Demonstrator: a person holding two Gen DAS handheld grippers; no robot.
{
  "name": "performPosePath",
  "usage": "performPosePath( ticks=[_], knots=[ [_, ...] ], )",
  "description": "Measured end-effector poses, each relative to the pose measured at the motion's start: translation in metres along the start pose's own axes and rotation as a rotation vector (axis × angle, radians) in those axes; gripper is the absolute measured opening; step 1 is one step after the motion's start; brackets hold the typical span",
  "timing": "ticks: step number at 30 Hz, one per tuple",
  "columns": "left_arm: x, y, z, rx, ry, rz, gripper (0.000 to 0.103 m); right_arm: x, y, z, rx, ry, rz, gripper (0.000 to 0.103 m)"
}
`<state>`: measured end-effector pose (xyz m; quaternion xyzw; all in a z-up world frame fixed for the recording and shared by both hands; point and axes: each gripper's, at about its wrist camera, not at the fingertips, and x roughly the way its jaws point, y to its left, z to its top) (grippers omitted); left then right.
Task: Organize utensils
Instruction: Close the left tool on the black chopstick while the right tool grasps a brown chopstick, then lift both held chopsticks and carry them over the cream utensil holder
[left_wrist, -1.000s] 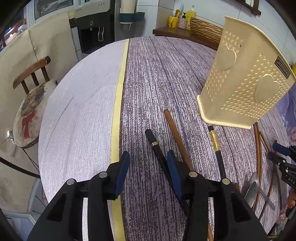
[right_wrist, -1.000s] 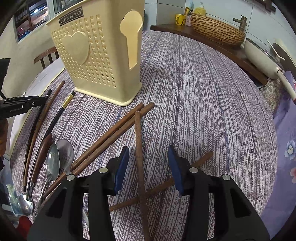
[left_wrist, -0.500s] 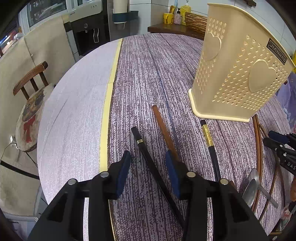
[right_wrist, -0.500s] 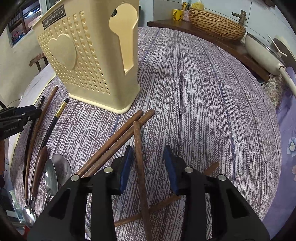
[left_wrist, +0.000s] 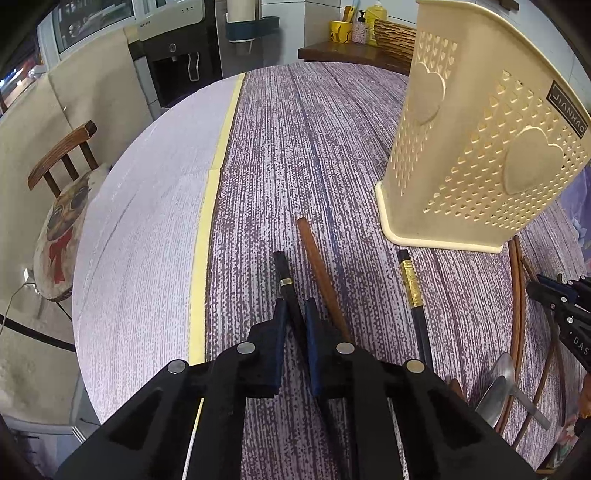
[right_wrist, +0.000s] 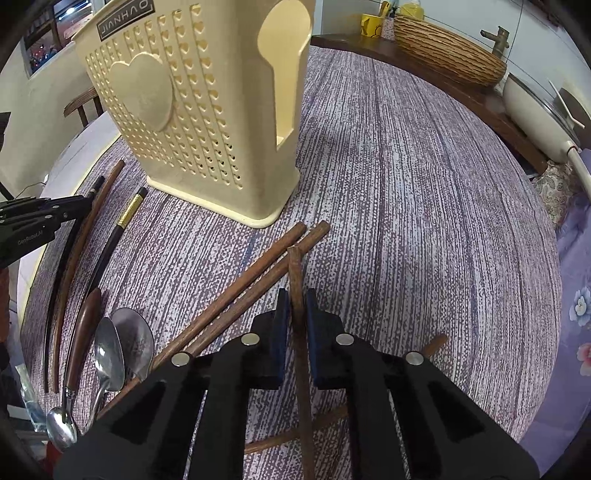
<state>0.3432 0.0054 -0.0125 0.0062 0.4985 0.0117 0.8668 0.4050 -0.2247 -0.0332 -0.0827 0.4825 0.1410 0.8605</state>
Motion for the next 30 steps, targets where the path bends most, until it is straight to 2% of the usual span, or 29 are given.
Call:
performPosePath(
  ticks=[8, 18, 25, 30],
  knots=[
    [0.002, 0.000, 0.003, -0.010, -0.004, -0.006, 0.009, -0.001, 0.003, -0.001, 0.025, -0.003, -0.007, 0.008],
    [0.001, 0.006, 0.004, -0.061, -0.017, -0.046, 0.008, -0.026, -0.013, -0.003, 0.104, -0.076, 0.021, 0.008],
    [-0.021, 0.005, 0.005, -0.069, -0.081, -0.074, 0.008, -0.053, -0.017, -0.004, 0.144, -0.149, 0.045, 0.008],
    [-0.052, 0.005, 0.008, -0.067, -0.172, -0.112, 0.008, -0.082, -0.023, -0.004, 0.173, -0.220, 0.058, 0.008]
  ],
)
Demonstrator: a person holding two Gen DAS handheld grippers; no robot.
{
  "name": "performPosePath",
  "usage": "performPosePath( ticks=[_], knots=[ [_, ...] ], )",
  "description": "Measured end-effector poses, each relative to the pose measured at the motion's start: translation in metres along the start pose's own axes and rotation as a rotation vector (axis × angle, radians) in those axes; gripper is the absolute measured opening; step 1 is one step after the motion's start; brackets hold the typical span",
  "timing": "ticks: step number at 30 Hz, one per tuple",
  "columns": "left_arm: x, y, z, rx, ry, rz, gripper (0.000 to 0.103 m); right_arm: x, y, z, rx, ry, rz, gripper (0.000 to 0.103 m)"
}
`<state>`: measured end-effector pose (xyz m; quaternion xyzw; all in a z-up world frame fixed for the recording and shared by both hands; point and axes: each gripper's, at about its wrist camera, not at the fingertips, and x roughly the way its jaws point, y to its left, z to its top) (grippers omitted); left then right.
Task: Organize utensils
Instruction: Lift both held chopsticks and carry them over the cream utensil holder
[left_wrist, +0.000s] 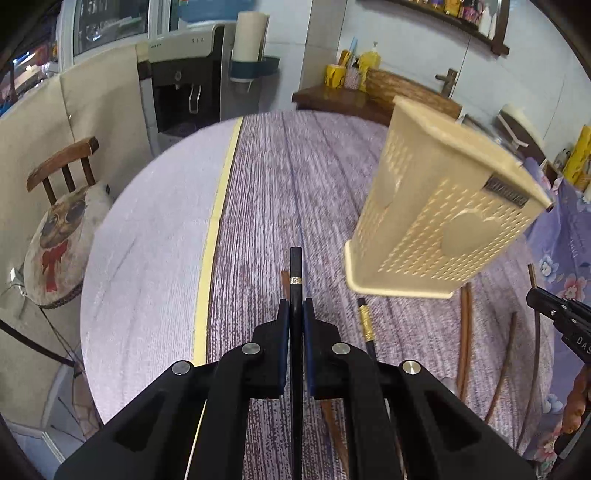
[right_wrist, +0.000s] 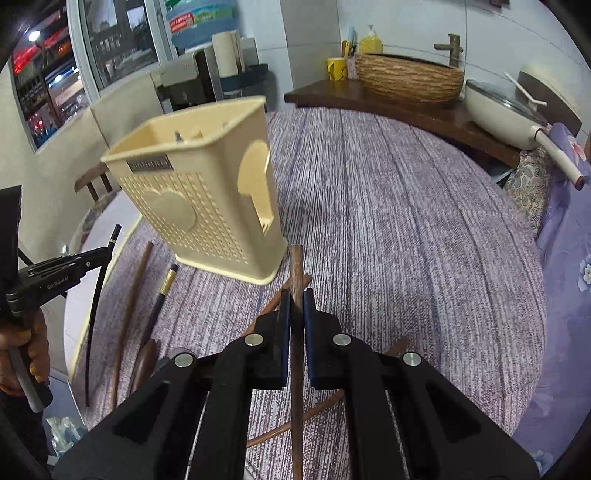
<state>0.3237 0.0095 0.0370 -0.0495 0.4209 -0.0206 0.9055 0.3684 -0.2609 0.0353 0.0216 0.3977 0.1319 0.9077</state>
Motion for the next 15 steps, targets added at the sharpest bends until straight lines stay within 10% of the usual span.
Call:
performPosePath(
  ticks=[15],
  knots=[
    [-0.067, -0.003, 0.015, 0.006, -0.162, -0.082, 0.008, -0.079, 0.003, 0.012, 0.000, -0.147, 0.020, 0.008]
  ],
)
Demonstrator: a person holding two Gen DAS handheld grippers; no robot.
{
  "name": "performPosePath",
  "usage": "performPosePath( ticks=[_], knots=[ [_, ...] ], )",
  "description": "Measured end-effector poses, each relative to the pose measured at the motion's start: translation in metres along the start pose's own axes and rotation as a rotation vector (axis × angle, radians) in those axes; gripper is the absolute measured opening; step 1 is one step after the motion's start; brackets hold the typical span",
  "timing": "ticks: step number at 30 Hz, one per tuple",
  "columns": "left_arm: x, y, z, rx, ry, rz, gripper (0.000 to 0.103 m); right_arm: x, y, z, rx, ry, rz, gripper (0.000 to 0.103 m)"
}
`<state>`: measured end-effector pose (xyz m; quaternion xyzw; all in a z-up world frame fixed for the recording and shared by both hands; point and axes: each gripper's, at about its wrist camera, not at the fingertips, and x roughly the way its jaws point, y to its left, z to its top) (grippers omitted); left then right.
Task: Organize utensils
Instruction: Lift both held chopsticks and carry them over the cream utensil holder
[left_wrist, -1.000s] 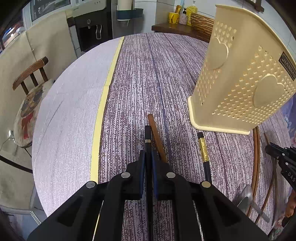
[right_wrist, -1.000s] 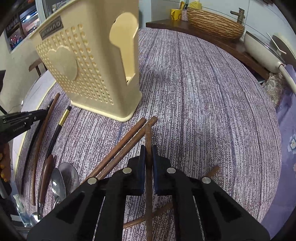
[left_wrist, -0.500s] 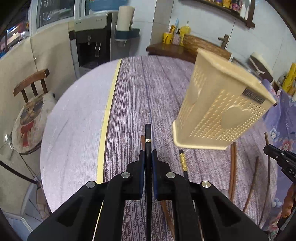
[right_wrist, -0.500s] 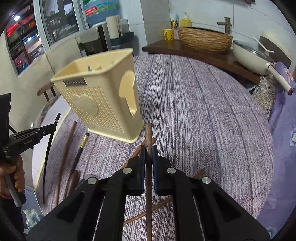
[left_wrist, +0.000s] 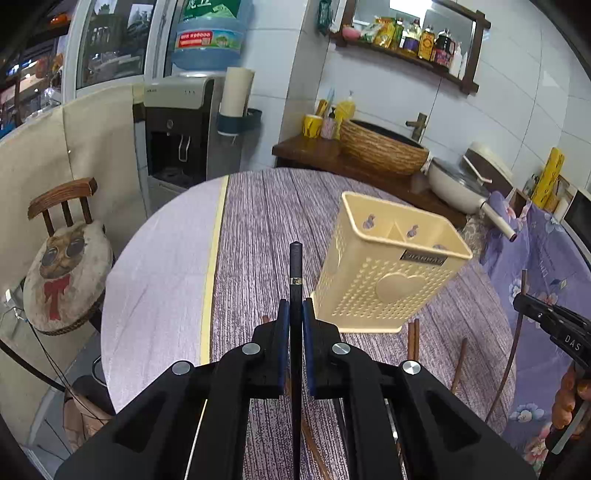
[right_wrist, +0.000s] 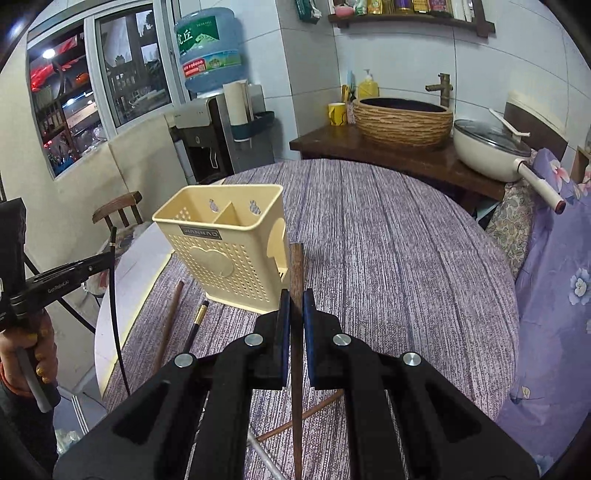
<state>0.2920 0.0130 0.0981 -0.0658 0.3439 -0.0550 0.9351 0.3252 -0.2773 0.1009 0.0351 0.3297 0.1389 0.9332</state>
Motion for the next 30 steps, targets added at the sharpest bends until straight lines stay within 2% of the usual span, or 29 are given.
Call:
performPosePath(
  ticks=[11, 22, 30],
  knots=[
    [-0.040, -0.003, 0.006, 0.032, -0.087, -0.019, 0.008, -0.037, 0.005, 0.008, -0.022, -0.063, 0.003, 0.008],
    [-0.055, -0.002, 0.012, 0.047, -0.124, -0.026, 0.008, -0.050, 0.010, 0.015, -0.042, -0.076, -0.001, 0.008],
    [-0.072, -0.011, 0.039, 0.066, -0.158, -0.051, 0.008, -0.062, 0.018, 0.043, -0.049, -0.110, 0.013, 0.008]
  ],
)
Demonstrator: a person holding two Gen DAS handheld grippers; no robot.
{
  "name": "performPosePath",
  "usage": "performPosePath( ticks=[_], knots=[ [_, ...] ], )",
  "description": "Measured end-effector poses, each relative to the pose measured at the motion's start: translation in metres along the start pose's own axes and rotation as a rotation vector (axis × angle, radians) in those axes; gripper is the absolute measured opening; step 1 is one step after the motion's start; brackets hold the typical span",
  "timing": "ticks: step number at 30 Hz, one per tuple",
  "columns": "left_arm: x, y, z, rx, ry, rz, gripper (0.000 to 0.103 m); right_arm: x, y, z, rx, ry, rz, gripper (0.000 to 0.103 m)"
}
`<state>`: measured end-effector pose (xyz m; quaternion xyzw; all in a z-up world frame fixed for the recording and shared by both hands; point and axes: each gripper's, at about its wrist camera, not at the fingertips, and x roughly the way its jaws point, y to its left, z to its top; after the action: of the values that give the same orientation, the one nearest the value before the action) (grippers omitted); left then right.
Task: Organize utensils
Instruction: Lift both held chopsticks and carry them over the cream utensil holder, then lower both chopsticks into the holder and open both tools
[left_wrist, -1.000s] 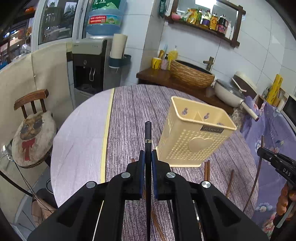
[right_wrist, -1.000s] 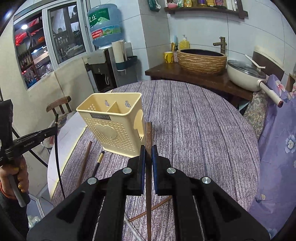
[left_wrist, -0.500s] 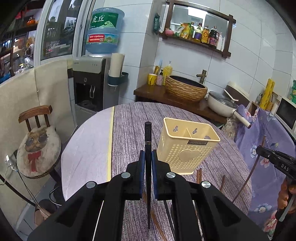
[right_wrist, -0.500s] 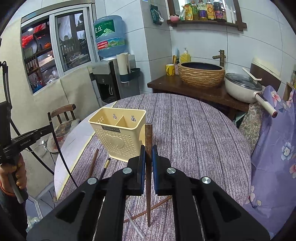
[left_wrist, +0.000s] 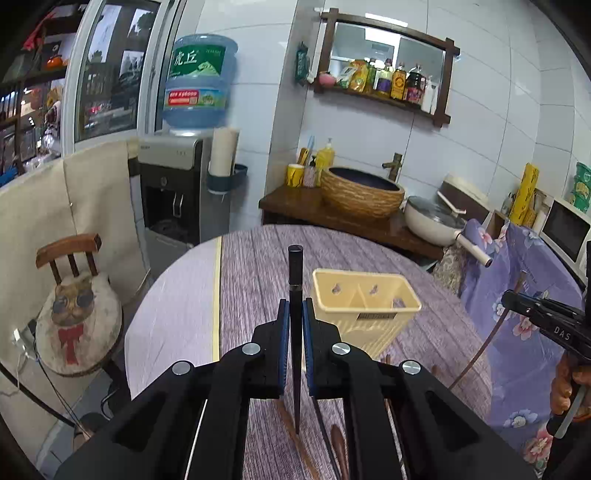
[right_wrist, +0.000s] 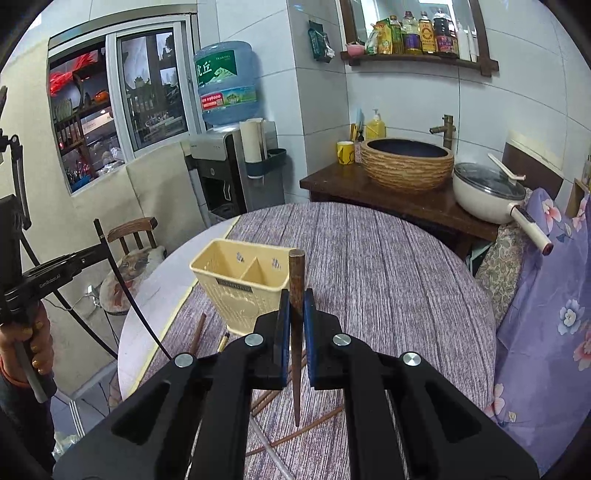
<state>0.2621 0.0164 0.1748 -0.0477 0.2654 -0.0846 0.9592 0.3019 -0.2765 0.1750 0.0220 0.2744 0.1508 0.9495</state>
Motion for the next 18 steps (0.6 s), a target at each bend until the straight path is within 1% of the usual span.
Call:
performPosePath(
  ticks=[3, 7, 10, 13, 16, 18],
  knots=[
    [-0.007, -0.006, 0.025, -0.006, -0.031, -0.028, 0.008, -0.006, 0.004, 0.023, 0.009, -0.033, 0.018, 0.008],
    [-0.020, -0.015, 0.069, -0.037, -0.095, -0.074, 0.008, -0.023, 0.010, 0.068, 0.033, -0.114, 0.041, 0.008],
    [-0.023, -0.019, 0.093, -0.066, -0.128, -0.103, 0.008, -0.032, 0.011, 0.100, 0.065, -0.174, 0.054, 0.008],
    [-0.017, -0.028, 0.111, -0.075, -0.166, -0.089, 0.008, -0.031, 0.016, 0.128, 0.083, -0.227, 0.043, 0.008],
    [0.000, -0.037, 0.117, -0.083, -0.174, -0.076, 0.008, -0.017, 0.022, 0.140, 0.088, -0.251, 0.013, 0.008],
    [0.015, -0.041, 0.115, -0.074, -0.174, -0.052, 0.008, 0.000, 0.023, 0.141, 0.088, -0.243, -0.005, 0.008]
  ],
)
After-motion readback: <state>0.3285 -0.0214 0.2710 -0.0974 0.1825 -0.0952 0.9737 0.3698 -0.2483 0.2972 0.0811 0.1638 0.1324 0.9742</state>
